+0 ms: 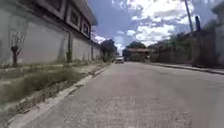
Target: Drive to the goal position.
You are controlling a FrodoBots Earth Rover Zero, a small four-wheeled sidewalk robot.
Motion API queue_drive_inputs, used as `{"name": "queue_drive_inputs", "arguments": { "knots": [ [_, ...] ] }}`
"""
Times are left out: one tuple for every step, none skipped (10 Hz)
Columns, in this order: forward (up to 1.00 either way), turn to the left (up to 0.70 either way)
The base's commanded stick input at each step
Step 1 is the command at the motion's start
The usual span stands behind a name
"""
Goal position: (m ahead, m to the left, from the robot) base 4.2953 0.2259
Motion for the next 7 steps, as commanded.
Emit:
{"name": "queue_drive_inputs", "arguments": {
  "knots": [
    [1.0,0.06],
    [1.0,0.11],
    [1.0,0.07],
    [1.0,0.0],
    [1.0,0.0],
    [1.0,0.0],
    [1.0,0.0]
  ]
}}
